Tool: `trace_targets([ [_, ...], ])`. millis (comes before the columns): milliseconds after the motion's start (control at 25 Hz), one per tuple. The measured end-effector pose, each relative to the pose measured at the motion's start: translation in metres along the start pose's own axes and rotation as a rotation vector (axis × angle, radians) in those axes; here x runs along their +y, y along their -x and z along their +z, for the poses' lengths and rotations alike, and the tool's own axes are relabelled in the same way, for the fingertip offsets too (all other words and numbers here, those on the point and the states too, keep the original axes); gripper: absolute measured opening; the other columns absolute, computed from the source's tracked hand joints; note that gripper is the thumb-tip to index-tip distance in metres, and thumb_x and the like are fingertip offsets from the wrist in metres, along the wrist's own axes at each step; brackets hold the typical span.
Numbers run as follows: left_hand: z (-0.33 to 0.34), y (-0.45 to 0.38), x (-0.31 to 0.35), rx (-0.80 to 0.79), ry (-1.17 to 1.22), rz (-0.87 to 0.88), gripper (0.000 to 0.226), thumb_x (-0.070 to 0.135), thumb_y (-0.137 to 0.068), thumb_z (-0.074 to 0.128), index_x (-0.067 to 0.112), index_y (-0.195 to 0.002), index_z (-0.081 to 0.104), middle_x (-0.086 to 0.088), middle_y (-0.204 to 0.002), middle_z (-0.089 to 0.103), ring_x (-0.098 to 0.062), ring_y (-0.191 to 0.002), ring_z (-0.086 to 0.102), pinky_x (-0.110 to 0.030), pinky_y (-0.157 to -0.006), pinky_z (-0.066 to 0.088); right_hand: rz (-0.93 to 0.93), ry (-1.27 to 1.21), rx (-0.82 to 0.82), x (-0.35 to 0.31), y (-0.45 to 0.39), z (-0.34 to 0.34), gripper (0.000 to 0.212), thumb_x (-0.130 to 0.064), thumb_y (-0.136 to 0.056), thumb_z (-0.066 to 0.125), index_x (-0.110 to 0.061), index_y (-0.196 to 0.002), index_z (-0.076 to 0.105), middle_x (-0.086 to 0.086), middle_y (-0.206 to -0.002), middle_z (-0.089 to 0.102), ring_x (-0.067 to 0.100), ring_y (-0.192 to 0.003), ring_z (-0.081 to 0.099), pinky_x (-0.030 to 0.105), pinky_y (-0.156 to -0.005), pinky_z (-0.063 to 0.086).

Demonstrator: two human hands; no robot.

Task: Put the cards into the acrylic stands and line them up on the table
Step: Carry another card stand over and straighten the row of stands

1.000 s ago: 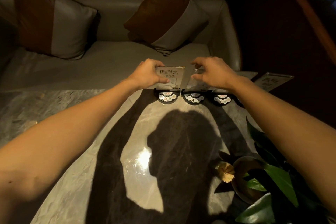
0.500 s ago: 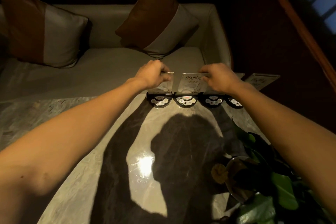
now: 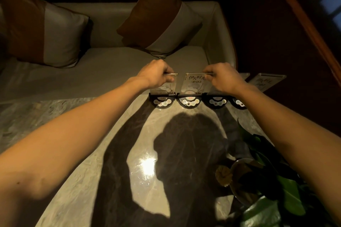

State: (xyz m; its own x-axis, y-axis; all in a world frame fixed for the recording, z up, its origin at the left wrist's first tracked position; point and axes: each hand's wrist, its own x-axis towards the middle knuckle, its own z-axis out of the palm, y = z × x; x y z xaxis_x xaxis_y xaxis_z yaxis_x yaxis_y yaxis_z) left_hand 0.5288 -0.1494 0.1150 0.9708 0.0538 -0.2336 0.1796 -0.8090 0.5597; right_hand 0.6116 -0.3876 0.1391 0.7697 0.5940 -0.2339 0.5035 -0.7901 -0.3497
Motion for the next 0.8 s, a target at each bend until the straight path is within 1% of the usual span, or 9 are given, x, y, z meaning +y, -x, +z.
trace_targets([
  [80, -0.001, 0.0, 0.002, -0.018, -0.018, 0.015, 0.013, 0.028, -0.088, 0.076, 0.022, -0.099, 0.079, 0.003, -0.093, 0.076, -0.017, -0.091, 0.068, -0.038, -0.083, 0.053, 0.009, -0.008, -0.007, 0.0, 0.002, 0.0, 0.028, -0.021, -0.101, 0.057, -0.017, -0.128, 0.067, 0.009, -0.123, 0.071, 0.026, -0.115, 0.064, 0.044, -0.096, 0.054],
  [200, -0.002, 0.0, 0.002, -0.01, -0.023, 0.01, 0.01, 0.027, -0.087, 0.077, 0.023, -0.096, 0.078, 0.003, -0.089, 0.074, -0.019, -0.089, 0.067, -0.04, -0.083, 0.054, 0.026, -0.012, -0.024, 0.0, 0.004, 0.0, 0.034, -0.02, -0.101, 0.058, -0.016, -0.135, 0.062, 0.009, -0.13, 0.069, 0.026, -0.121, 0.063, 0.041, -0.099, 0.052],
  [360, -0.003, -0.001, 0.0, -0.025, -0.053, 0.0, 0.014, 0.029, -0.085, 0.078, 0.024, -0.097, 0.075, 0.0, -0.09, 0.072, -0.022, -0.09, 0.066, -0.043, -0.082, 0.054, 0.028, -0.002, -0.04, 0.0, 0.006, -0.001, 0.04, -0.021, -0.1, 0.06, -0.015, -0.14, 0.057, 0.01, -0.134, 0.066, 0.026, -0.123, 0.061, 0.044, -0.103, 0.051],
  [440, -0.004, -0.002, -0.001, -0.034, -0.083, 0.003, 0.019, 0.032, -0.084, 0.079, 0.024, -0.1, 0.074, 0.0, -0.094, 0.072, -0.023, -0.094, 0.066, -0.044, -0.083, 0.054, 0.026, -0.018, -0.033, 0.002, 0.007, -0.004, 0.046, -0.024, -0.099, 0.061, -0.015, -0.143, 0.053, 0.01, -0.14, 0.062, 0.025, -0.128, 0.058, 0.046, -0.107, 0.048],
  [520, -0.004, -0.003, 0.001, -0.056, -0.131, 0.002, 0.031, 0.036, -0.082, 0.08, 0.025, -0.109, 0.072, 0.0, -0.102, 0.073, -0.023, -0.1, 0.066, -0.044, -0.087, 0.053, 0.038, -0.066, -0.001, 0.008, 0.01, -0.011, 0.051, -0.027, -0.097, 0.063, -0.015, -0.145, 0.051, 0.009, -0.145, 0.058, 0.025, -0.134, 0.054, 0.043, -0.11, 0.045],
  [640, -0.004, -0.005, 0.005, -0.089, -0.181, 0.002, 0.06, 0.044, -0.077, 0.082, 0.024, -0.13, 0.064, 0.0, -0.125, 0.07, -0.021, -0.115, 0.064, -0.045, -0.098, 0.052, 0.048, -0.107, 0.075, 0.021, 0.02, -0.028, 0.054, -0.028, -0.098, 0.064, -0.014, -0.147, 0.048, 0.009, -0.148, 0.055, 0.025, -0.136, 0.052, 0.036, -0.106, 0.041],
  [720, -0.003, -0.008, 0.017, -0.094, -0.166, 0.026, 0.074, 0.05, -0.075, 0.082, 0.021, -0.138, 0.057, -0.002, -0.136, 0.065, -0.02, -0.122, 0.062, -0.045, -0.104, 0.05, 0.055, -0.112, 0.134, 0.037, 0.028, -0.04, 0.052, -0.028, -0.099, 0.062, -0.015, -0.147, 0.049, 0.009, -0.147, 0.056, 0.025, -0.133, 0.053, 0.038, -0.107, 0.043],
  [800, -0.002, -0.014, 0.038, -0.074, -0.134, 0.075, 0.079, 0.055, -0.074, 0.081, 0.019, -0.14, 0.056, -0.002, -0.139, 0.062, -0.019, -0.125, 0.06, -0.042, -0.107, 0.048, 0.079, -0.104, 0.163, 0.055, 0.039, -0.05, 0.05, -0.025, -0.099, 0.061, -0.015, -0.147, 0.05, 0.009, -0.144, 0.058, 0.025, -0.132, 0.055, 0.043, -0.109, 0.046],
])
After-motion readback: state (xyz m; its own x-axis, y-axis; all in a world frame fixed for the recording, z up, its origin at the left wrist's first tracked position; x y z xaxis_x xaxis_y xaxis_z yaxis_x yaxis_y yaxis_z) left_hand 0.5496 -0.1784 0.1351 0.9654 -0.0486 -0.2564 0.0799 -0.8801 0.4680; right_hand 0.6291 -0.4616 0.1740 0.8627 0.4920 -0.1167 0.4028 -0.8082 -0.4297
